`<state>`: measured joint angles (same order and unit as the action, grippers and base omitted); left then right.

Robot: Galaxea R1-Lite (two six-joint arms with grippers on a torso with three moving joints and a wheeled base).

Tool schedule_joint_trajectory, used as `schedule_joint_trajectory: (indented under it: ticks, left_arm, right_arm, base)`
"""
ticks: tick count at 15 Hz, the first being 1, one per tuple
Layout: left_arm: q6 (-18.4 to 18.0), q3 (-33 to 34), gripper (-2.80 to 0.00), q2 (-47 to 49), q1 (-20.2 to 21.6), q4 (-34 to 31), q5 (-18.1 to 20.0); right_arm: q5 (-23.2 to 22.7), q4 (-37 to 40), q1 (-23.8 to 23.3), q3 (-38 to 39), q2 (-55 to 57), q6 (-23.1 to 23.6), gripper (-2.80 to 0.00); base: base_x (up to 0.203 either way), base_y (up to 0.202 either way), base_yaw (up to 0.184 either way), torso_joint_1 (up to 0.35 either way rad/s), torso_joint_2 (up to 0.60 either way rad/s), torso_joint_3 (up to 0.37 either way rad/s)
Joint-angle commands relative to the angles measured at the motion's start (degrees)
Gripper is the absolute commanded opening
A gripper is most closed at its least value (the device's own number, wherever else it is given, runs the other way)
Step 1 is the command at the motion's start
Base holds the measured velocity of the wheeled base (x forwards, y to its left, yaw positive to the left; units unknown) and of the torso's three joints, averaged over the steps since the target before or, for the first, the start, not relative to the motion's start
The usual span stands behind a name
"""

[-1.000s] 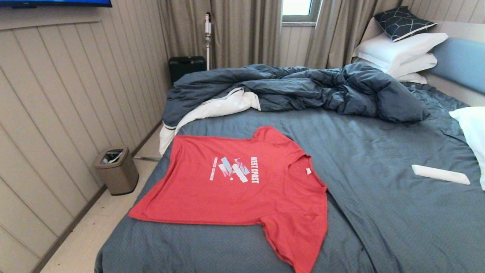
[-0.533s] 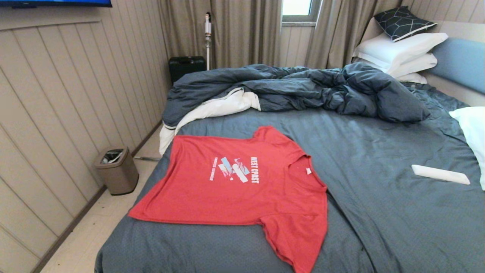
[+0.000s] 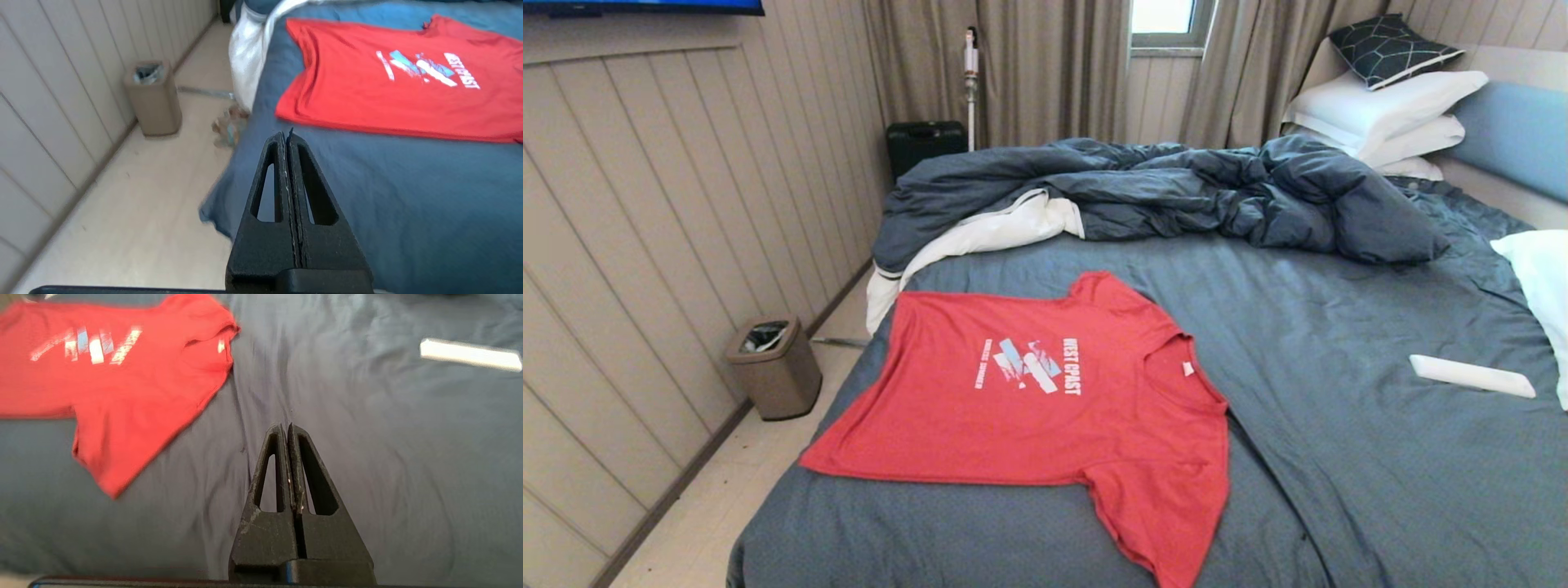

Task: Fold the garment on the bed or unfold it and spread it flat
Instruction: Fold the red T-shirt

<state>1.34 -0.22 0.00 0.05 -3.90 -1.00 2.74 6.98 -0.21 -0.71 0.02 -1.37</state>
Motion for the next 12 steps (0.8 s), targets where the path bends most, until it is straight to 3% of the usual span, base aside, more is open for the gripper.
schedule_joint_trajectory:
  ticks: [1,3,5,9,12]
  left_arm:
    - [0.68,0.22,-2.8,0.0,-0.05,-1.32,0.24]
    - [0.88,-1.81,-2.8,2.72,-0.03,-1.07,0.79]
    - [1.51,-7.52,-2.8,12.11,-0.01,-1.01,2.49]
    - [6.55,-24.05,-2.8,33.6,0.0,-2.3,6.39]
    - [8.39,-34.35,-2.8,48.02,-0.07,-5.78,8.8]
  right_arm:
    - [-0.06,3.36,0.11,-2.08,0.0,0.01,-2.8]
    - [-0.14,1.73,0.26,-5.09,4.31,0.0,-2.8]
    - [-0.22,-1.23,0.35,-9.12,14.84,-0.32,-2.8]
    - [-0.23,-5.63,0.43,-24.99,36.85,-4.48,-2.8]
    - [-0.15,-6.63,0.02,-34.99,51.98,-8.18,-2.8]
  base:
    - [0.0,0.0,0.0,0.0,0.0,0.0]
    - [0.0,0.0,0.0,0.0,0.0,0.0]
    - [0.0,0.0,0.0,0.0,0.0,0.0]
    - [0.0,0.0,0.0,0.0,0.0,0.0]
    - [0.0,0.0,0.0,0.0,0.0,0.0]
